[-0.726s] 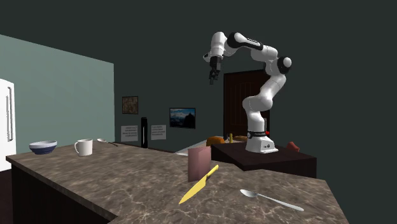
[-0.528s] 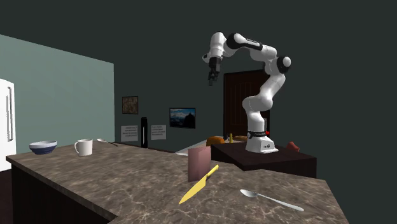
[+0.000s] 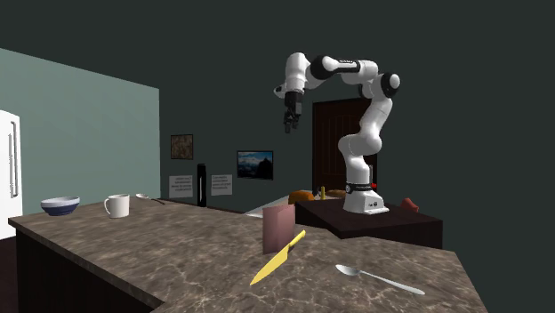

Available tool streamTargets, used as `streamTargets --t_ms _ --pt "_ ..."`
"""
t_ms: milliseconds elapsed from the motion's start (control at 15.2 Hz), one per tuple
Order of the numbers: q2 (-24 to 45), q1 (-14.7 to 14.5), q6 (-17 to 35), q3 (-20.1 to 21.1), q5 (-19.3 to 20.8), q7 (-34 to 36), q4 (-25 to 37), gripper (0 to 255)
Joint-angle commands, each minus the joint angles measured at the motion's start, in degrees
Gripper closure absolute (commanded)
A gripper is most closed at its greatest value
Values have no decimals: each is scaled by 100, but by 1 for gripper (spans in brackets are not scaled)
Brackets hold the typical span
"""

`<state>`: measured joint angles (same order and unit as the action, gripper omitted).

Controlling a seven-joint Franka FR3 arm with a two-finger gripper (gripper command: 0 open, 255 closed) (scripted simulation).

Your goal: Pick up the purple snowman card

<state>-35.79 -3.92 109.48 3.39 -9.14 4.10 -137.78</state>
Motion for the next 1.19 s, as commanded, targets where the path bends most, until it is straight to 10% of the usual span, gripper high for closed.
streamTargets --t_ms 0,1122 --pt "303 -78 290 177 -42 104 -16 0" --pt "3664 -468 2274 1229 548 1044 923 0"
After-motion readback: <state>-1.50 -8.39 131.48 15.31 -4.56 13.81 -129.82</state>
